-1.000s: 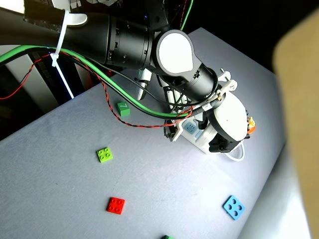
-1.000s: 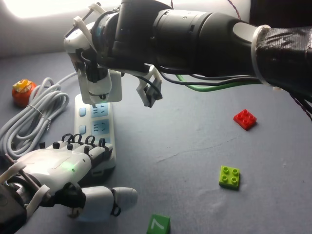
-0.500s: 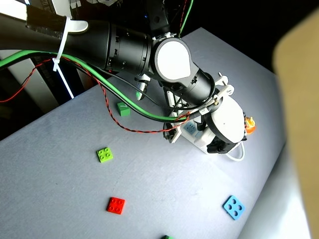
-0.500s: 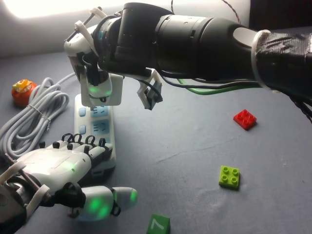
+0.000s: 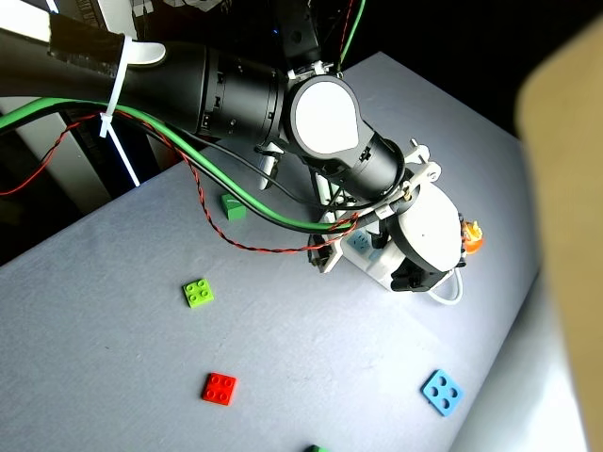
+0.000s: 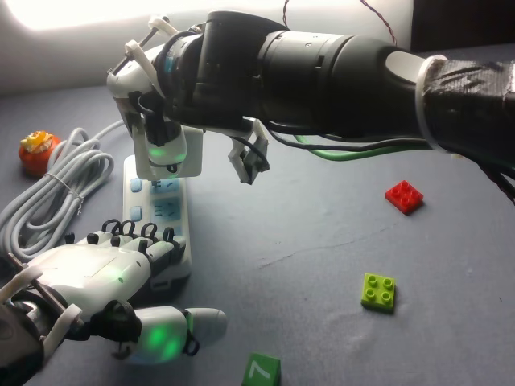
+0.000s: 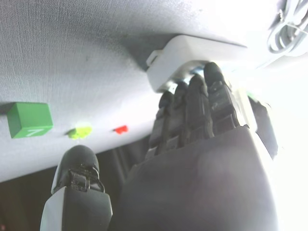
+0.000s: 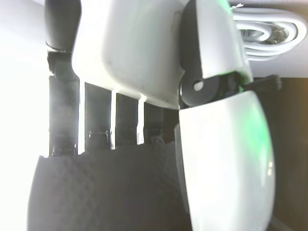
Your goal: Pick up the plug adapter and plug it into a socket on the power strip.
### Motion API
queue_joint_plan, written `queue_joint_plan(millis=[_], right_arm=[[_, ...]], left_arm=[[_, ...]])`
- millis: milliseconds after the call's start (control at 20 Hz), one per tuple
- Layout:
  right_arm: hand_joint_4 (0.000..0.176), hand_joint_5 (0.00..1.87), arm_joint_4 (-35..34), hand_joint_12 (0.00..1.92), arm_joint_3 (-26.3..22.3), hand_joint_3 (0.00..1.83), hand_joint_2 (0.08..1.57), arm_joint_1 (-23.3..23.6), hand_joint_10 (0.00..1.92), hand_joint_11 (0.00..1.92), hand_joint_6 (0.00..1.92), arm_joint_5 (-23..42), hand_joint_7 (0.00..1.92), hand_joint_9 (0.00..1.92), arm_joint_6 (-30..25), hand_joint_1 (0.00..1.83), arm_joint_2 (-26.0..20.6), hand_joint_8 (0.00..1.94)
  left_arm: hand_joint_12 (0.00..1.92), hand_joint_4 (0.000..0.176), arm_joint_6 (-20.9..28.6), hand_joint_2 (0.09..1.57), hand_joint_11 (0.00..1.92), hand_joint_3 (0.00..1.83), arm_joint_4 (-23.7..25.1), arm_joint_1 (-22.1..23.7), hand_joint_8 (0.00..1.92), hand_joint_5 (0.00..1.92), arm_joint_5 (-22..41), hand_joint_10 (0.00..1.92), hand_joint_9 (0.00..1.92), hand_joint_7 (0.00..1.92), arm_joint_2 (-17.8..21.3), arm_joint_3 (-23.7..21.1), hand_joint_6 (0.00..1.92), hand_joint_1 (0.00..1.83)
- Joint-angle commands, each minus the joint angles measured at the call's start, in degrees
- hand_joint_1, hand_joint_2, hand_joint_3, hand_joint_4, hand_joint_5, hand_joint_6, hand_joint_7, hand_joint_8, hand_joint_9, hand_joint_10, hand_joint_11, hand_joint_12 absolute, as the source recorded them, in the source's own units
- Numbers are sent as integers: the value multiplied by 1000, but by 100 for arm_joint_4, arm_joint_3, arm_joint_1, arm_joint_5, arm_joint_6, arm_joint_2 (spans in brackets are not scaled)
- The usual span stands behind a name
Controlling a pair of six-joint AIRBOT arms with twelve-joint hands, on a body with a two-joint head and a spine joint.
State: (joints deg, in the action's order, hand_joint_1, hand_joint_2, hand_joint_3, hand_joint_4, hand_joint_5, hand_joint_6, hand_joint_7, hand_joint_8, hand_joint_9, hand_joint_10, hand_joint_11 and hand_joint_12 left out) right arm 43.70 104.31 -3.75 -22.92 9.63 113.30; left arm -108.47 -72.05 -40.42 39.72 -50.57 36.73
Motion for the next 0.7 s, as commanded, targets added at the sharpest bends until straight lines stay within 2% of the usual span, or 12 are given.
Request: queue_joint_plan(millis=[0,250,400,450,500,600,650], right_arm=[[0,916,177,911,6,0,1083,16,939,931,1051,379,1057,1050,18,1382,-35,821],[0,927,177,889,6,1,1074,-11,910,951,1025,373,1078,1069,16,1385,-41,794],[0,907,177,888,5,0,1083,-3,931,944,1054,369,1053,1060,16,1383,-29,827],[0,907,177,877,5,0,1110,-2,527,938,1085,370,1072,1093,18,1258,-16,846],[0,914,177,869,6,0,1110,-2,288,949,1080,369,1087,1171,20,1235,4,831],[0,938,177,850,8,0,1099,-12,105,964,1044,360,1108,1249,60,1234,71,798],[0,938,177,850,9,0,1099,-16,105,964,1044,341,1108,1249,69,1234,92,798]], left_arm=[[272,0,3,1121,0,0,41,-34,2,119,105,2,107,117,-17,25,7,0],[226,0,3,1126,0,0,41,-34,4,100,105,2,87,96,-18,25,4,0],[289,0,3,1124,0,0,41,-34,3,120,105,4,117,127,-19,27,2,0],[293,0,3,1127,0,1,41,-34,2,120,105,2,113,125,-19,25,1,0],[296,0,3,1127,0,1,41,-36,2,116,105,3,115,126,-19,23,0,0],[269,0,3,1125,0,0,41,-46,2,112,105,1,106,115,-19,20,0,0],[269,0,3,1125,0,0,41,-48,2,112,105,1,106,115,-19,22,0,0]])
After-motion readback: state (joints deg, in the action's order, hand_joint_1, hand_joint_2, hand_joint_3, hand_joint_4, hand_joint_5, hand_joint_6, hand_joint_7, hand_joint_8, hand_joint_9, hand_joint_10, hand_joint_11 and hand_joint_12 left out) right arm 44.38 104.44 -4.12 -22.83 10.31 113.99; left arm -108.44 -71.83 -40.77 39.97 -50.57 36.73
